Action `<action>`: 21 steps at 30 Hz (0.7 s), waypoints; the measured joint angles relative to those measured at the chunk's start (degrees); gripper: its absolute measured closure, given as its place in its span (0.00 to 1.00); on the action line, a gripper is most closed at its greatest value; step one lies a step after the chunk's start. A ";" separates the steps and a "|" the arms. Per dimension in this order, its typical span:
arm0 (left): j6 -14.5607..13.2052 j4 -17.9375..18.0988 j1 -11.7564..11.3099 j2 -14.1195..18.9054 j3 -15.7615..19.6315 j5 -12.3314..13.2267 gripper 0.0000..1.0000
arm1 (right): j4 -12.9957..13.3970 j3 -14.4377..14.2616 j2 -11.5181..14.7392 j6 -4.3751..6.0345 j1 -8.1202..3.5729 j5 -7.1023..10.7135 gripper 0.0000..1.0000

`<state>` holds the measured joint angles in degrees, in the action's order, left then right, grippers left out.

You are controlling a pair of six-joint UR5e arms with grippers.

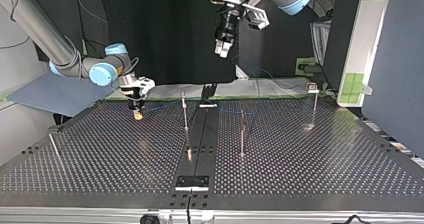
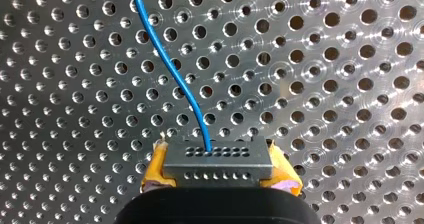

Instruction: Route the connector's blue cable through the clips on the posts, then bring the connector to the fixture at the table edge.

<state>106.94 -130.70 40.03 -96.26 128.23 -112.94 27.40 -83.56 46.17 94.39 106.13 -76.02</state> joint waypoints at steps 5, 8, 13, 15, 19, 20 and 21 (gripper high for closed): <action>0.26 2.34 -0.08 -2.24 2.50 0.72 0.02 | -0.05 -0.01 -0.04 -0.12 0.00 -0.01 1.00; 0.46 3.00 -0.14 -2.16 4.01 0.74 0.02 | -0.05 0.00 -0.05 -0.14 0.00 -0.02 1.00; 0.88 3.25 -0.30 -0.45 6.14 0.68 0.02 | -0.06 0.00 -0.06 -0.15 0.10 -0.02 1.00; 1.14 3.31 -0.38 0.43 6.66 0.67 0.02 | -0.06 0.00 -0.06 -0.17 0.14 -0.02 1.00; 1.45 3.49 -0.45 1.21 7.03 0.69 0.02 | -0.13 0.00 -0.06 -0.16 0.12 0.03 1.00; 1.62 3.71 -0.48 1.28 7.10 0.72 0.02 | -0.22 0.01 -0.05 -0.16 0.08 0.04 1.00; 1.76 3.94 -0.50 1.31 7.14 0.76 0.02 | -0.35 0.01 -0.05 -0.16 0.03 0.04 1.00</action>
<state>108.69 -126.76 39.53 -94.96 135.36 -112.18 27.06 -83.55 46.12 94.23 106.16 -75.98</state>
